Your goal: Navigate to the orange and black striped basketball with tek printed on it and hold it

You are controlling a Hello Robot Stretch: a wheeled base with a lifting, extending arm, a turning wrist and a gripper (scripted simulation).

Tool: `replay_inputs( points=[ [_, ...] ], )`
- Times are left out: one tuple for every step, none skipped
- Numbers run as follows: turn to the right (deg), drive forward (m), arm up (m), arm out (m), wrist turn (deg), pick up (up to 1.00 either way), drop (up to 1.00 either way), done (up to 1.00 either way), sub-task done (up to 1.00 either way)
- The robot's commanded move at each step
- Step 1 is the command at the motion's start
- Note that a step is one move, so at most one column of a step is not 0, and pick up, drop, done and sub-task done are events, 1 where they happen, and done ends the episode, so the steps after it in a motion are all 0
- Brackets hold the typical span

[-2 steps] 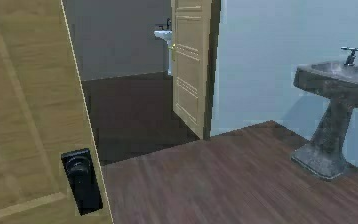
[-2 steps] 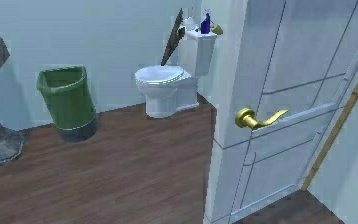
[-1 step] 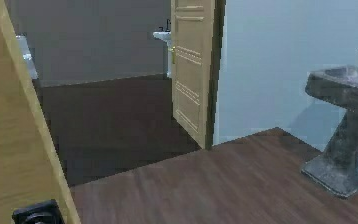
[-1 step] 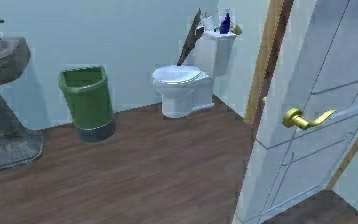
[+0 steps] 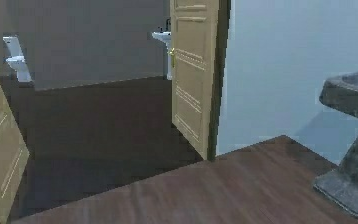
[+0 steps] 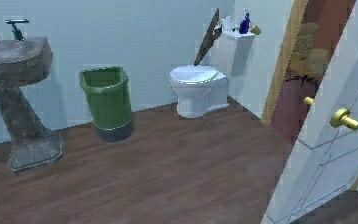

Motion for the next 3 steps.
replay_inputs(
  points=[
    [45.0, 0.0, 0.0, 0.0, 0.0, 0.0, 0.0, 0.0, 0.0],
    [45.0, 0.0, 0.0, 0.0, 0.0, 0.0, 0.0, 0.0, 0.0],
    [39.0, 0.0, 0.0, 0.0, 0.0, 0.0, 0.0, 0.0, 0.0]
  ],
)
